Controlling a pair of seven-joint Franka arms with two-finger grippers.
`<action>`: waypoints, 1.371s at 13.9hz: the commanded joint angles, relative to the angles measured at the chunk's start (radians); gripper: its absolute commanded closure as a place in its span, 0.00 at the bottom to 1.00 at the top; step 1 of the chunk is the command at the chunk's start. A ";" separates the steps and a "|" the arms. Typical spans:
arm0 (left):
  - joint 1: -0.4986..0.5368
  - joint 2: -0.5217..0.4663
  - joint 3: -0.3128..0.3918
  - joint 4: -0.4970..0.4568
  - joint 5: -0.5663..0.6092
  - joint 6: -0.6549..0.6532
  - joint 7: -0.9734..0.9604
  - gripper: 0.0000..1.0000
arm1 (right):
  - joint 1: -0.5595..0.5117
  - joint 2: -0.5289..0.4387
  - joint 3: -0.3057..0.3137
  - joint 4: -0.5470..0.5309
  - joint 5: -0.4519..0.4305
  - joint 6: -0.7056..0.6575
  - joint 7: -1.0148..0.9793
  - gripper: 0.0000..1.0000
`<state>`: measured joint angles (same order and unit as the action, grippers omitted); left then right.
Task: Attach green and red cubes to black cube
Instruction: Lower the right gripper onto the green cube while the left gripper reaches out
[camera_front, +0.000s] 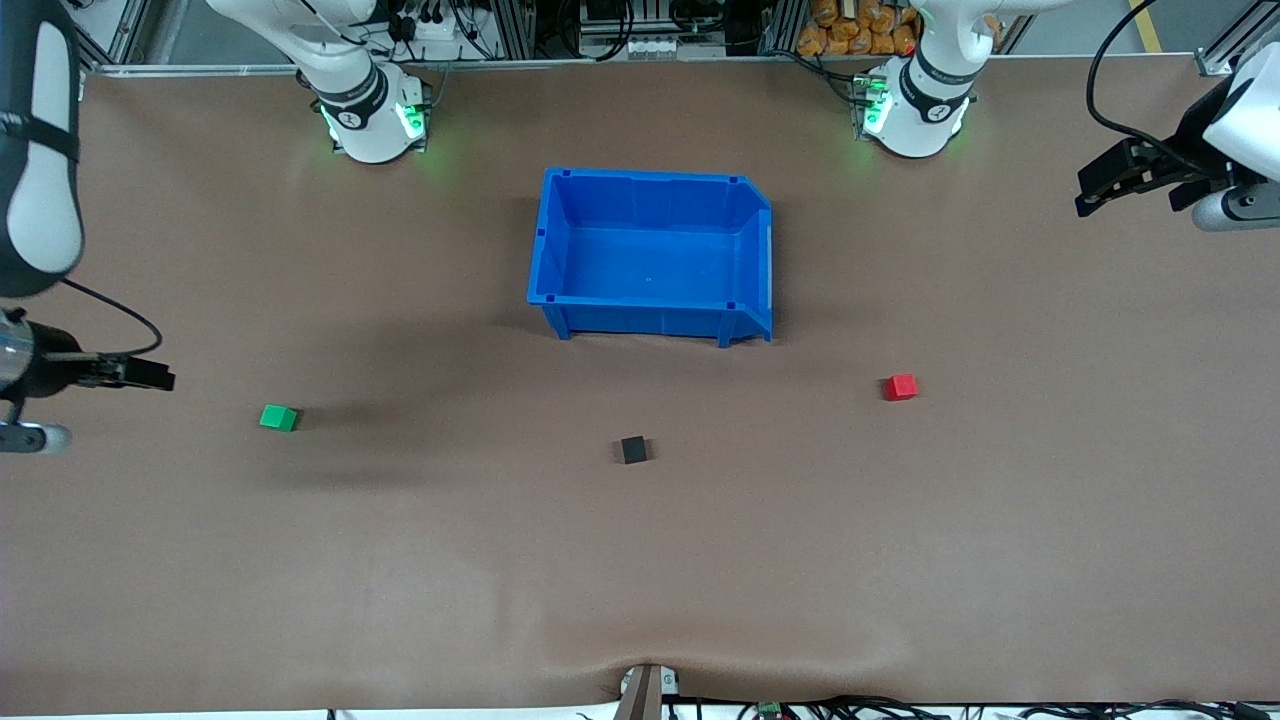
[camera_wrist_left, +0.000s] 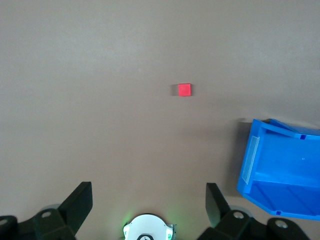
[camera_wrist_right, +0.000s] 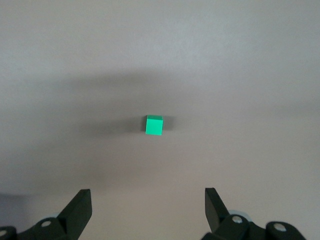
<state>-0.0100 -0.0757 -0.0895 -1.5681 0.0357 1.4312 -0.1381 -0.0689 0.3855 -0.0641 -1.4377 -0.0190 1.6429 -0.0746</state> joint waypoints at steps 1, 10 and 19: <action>-0.004 0.028 -0.001 0.028 -0.004 -0.018 0.014 0.00 | -0.028 0.107 0.009 0.030 0.057 0.056 -0.004 0.00; -0.007 0.121 -0.006 0.020 -0.008 -0.002 0.002 0.00 | -0.063 0.374 0.009 0.014 0.189 0.153 0.064 0.00; -0.002 0.165 -0.041 -0.307 0.000 0.360 -0.031 0.00 | -0.083 0.412 0.009 -0.023 0.148 0.152 0.061 0.76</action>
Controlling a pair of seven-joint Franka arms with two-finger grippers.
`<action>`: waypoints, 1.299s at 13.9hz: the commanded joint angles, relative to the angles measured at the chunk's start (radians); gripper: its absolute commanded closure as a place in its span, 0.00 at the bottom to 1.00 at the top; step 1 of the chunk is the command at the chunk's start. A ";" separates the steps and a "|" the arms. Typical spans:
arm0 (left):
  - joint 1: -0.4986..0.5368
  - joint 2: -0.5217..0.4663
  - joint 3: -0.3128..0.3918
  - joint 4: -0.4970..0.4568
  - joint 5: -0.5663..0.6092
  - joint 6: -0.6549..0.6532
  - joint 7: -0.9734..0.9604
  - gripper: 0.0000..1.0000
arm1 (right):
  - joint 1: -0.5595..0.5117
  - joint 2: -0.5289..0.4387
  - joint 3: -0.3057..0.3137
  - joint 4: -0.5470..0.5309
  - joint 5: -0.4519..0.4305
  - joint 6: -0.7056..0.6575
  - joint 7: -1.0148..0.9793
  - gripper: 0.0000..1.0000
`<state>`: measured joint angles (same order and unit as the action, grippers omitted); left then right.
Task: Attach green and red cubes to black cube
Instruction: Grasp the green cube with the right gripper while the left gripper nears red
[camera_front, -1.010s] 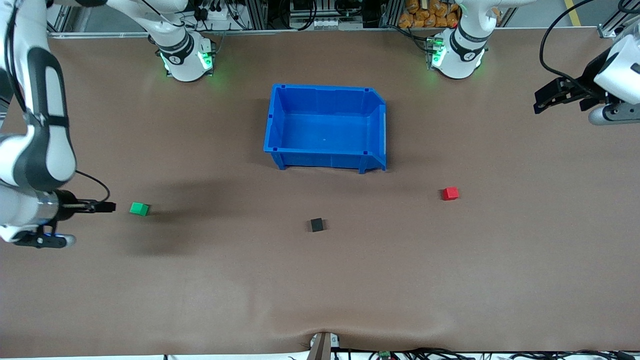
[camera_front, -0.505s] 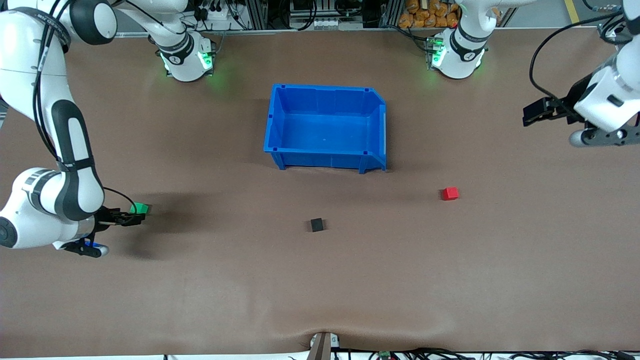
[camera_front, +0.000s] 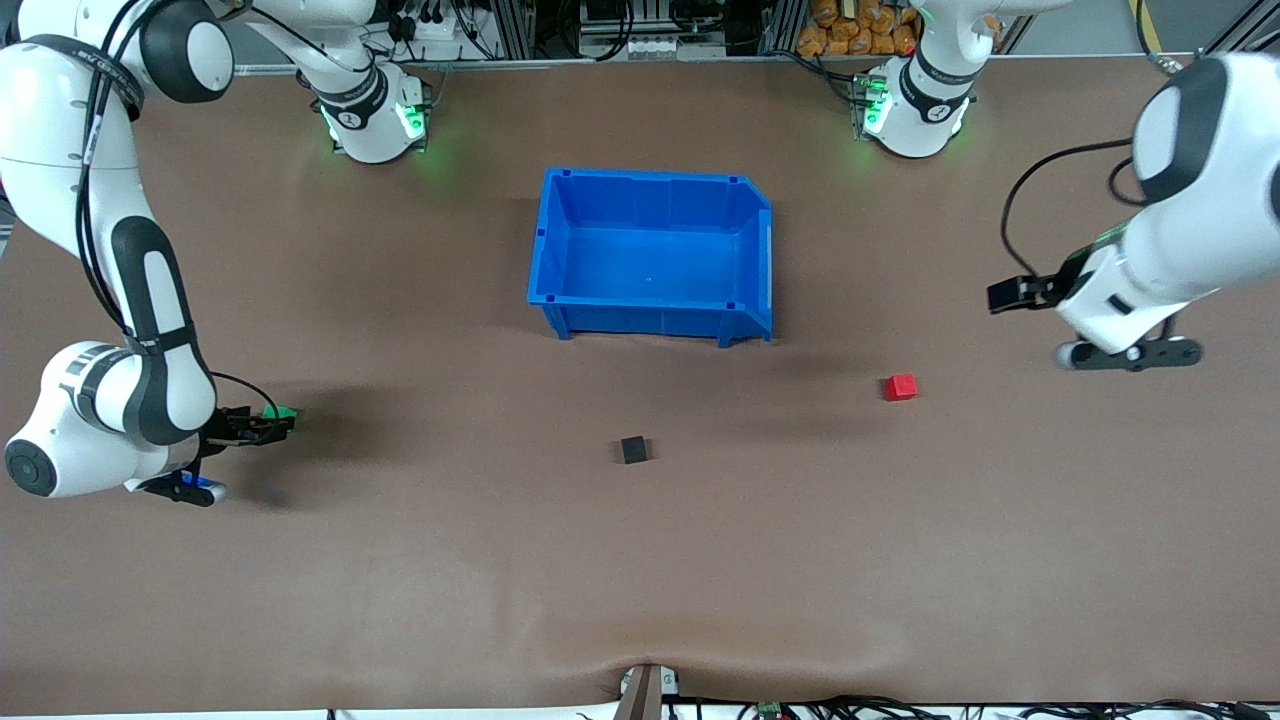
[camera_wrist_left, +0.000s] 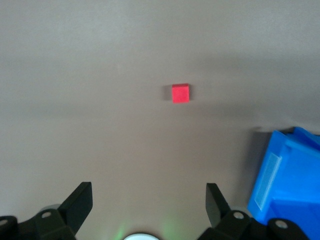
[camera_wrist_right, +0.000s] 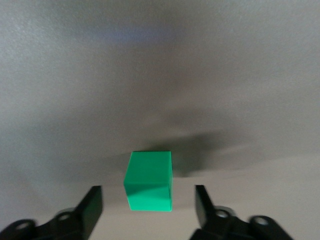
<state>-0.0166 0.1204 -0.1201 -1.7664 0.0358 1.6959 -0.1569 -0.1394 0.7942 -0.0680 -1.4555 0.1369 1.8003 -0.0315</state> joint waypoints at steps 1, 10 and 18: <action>0.004 -0.031 -0.010 -0.158 0.000 0.152 -0.012 0.00 | -0.012 0.013 0.013 -0.005 -0.003 -0.004 0.022 0.91; 0.053 0.062 -0.009 -0.501 0.000 0.671 -0.024 0.00 | 0.004 0.017 0.023 0.101 0.243 -0.203 0.402 1.00; 0.054 0.123 -0.012 -0.460 -0.002 0.673 -0.085 0.00 | 0.222 -0.004 0.020 0.099 0.630 -0.149 0.967 1.00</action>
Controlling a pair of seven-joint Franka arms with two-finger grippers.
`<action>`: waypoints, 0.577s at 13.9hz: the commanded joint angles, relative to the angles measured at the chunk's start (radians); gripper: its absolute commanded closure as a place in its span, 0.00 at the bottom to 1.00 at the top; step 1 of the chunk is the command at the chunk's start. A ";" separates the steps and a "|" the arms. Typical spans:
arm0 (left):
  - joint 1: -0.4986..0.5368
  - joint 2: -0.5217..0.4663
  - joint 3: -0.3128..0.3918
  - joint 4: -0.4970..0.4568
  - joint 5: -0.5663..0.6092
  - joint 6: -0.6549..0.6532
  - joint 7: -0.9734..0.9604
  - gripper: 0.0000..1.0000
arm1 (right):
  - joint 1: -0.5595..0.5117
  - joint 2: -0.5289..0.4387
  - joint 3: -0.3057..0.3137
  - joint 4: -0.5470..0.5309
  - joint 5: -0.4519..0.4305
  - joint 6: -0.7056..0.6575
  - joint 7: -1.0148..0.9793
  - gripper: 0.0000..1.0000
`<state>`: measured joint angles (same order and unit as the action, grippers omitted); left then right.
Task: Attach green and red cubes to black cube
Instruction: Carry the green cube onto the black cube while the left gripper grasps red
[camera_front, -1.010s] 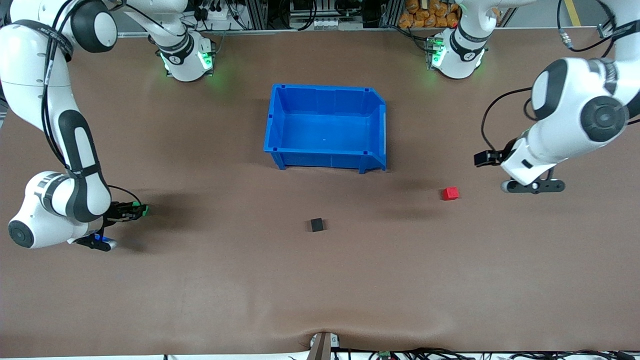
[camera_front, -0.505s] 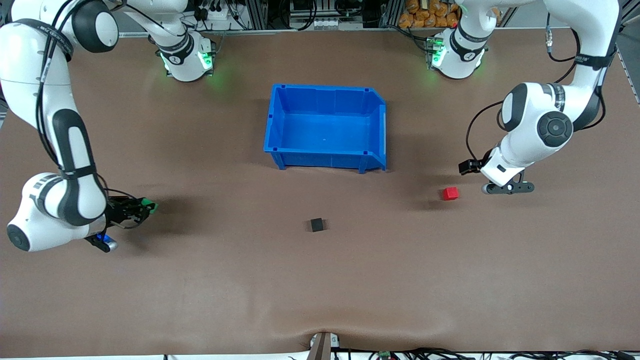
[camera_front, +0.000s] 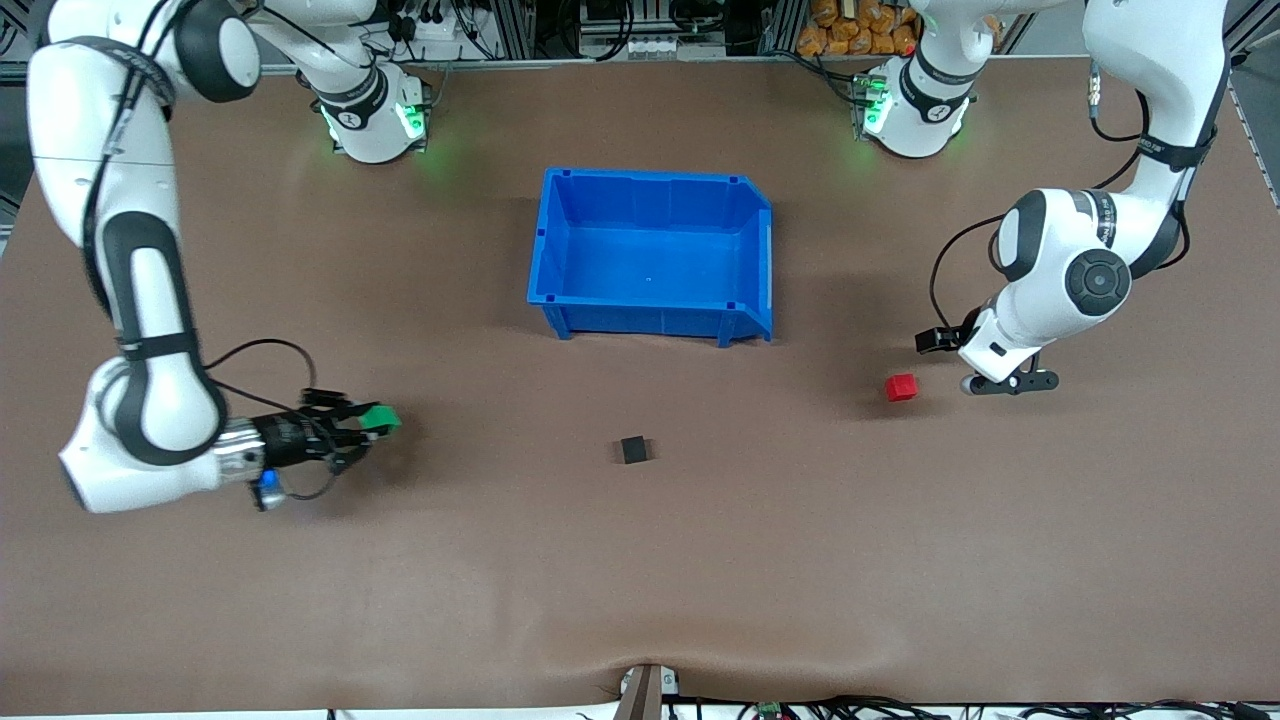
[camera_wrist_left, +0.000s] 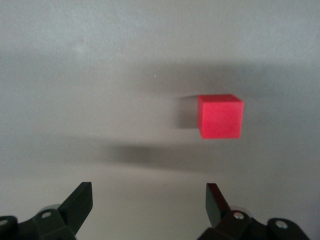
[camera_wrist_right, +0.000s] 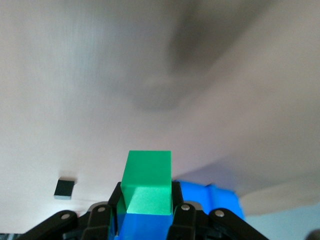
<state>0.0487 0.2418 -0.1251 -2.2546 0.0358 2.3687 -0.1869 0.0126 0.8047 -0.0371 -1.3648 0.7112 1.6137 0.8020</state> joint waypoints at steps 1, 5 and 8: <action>-0.027 0.017 -0.007 0.050 -0.002 0.000 -0.086 0.00 | 0.095 -0.018 -0.009 0.009 0.062 0.079 0.185 1.00; -0.061 0.111 -0.007 0.142 -0.001 0.001 -0.124 0.00 | 0.298 -0.022 -0.010 -0.004 0.068 0.337 0.444 1.00; -0.072 0.168 -0.005 0.171 0.003 0.042 -0.123 0.00 | 0.407 -0.018 -0.010 -0.042 0.068 0.501 0.503 1.00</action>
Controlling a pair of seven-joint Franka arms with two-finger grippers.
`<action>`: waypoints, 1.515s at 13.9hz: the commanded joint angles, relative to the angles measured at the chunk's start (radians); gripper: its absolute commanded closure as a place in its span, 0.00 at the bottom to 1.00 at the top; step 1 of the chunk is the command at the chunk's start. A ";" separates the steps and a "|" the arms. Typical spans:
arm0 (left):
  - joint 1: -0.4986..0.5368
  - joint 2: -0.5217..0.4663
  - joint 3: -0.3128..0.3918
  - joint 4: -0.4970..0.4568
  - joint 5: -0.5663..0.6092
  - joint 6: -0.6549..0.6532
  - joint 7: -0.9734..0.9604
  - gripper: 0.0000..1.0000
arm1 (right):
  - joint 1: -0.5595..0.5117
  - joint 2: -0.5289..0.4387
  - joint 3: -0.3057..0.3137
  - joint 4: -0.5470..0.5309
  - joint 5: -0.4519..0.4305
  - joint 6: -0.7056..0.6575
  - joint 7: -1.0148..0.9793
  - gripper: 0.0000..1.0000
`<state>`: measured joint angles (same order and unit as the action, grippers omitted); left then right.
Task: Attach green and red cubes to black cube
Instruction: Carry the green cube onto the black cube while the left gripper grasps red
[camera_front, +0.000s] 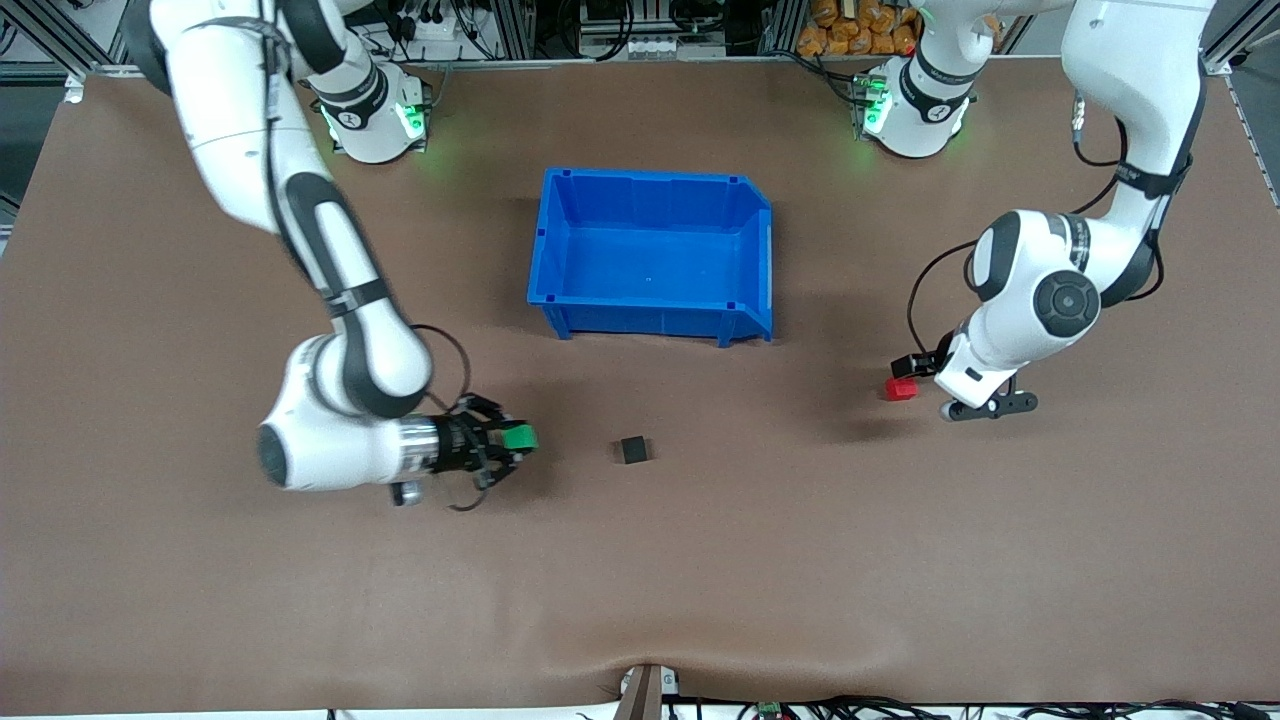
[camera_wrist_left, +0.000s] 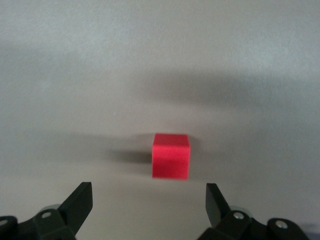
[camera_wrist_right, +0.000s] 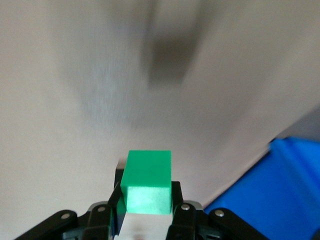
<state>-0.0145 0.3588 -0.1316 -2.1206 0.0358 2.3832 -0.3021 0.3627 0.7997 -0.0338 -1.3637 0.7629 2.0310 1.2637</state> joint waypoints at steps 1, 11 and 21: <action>-0.008 0.060 0.001 0.039 0.001 0.043 -0.008 0.00 | 0.090 -0.008 -0.015 -0.049 0.015 0.159 0.101 1.00; -0.012 0.127 0.001 0.051 0.001 0.103 -0.011 0.04 | 0.211 0.064 -0.015 -0.068 0.015 0.471 0.247 1.00; -0.016 0.108 0.001 0.044 0.001 0.094 -0.112 1.00 | 0.254 0.118 -0.015 -0.037 0.015 0.500 0.344 0.62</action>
<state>-0.0221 0.4856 -0.1291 -2.0752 0.0358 2.4777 -0.3497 0.6023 0.8930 -0.0370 -1.4241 0.7631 2.5235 1.5804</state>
